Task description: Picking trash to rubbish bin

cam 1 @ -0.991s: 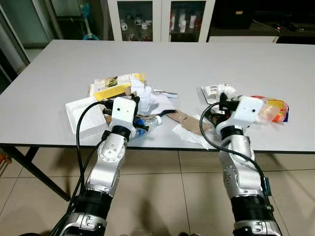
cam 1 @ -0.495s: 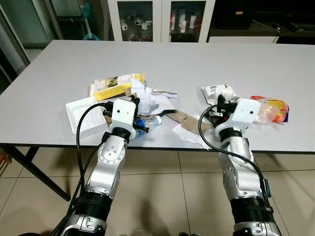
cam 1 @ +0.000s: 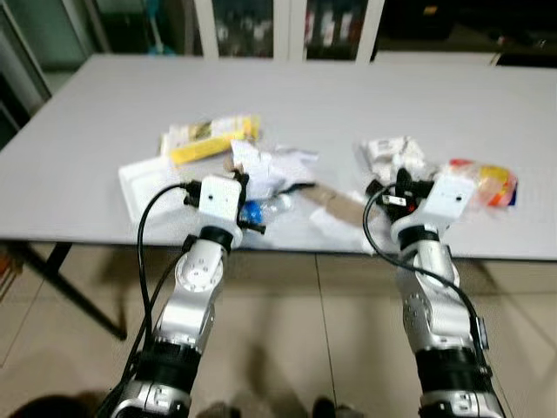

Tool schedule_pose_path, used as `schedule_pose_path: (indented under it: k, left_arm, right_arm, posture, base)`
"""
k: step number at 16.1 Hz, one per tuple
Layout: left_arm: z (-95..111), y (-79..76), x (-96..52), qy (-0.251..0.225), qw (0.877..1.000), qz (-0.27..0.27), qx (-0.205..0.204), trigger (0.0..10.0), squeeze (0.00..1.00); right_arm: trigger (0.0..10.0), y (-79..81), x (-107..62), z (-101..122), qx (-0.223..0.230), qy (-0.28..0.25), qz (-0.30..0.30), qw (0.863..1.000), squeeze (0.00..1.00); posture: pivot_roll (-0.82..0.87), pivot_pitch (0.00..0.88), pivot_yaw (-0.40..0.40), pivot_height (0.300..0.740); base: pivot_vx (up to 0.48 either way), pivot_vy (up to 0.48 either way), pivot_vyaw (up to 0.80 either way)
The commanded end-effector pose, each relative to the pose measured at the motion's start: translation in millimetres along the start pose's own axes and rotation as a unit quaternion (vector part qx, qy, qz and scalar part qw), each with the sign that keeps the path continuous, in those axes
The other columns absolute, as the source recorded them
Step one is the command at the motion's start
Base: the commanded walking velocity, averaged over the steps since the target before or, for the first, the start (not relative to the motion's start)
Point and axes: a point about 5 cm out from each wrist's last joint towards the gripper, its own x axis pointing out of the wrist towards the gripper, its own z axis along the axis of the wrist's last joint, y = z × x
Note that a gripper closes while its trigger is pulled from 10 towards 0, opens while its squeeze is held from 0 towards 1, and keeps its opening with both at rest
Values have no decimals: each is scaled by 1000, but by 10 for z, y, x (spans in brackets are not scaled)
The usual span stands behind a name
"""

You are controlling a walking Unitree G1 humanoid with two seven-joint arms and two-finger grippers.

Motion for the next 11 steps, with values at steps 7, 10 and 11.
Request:
schedule_pose_path:
  k: [7, 10, 11]
  left_arm:
    - [41, 10, 1, -7, 1000, -1, 2, 10000, 0]
    - [47, -5, 2, -7, 1000, -4, 3, 10000, 0]
    - [49, -4, 2, -7, 1000, -5, 4, 10000, 0]
  right_arm:
    - [10000, 31, 19, 3, 4, 5, 6, 1000, 0]
    - [10000, 15, 22, -8, 2, 8, -1, 1000, 0]
    - [10000, 32, 17, -17, 3, 10, 2, 1000, 0]
  posture:
    - [13, 23, 3, 740]
    - [13, 17, 6, 740]
    - [14, 14, 6, 740]
  base:
    - [-388, 0, 0]
    - [-390, 0, 0]
    - [-390, 0, 0]
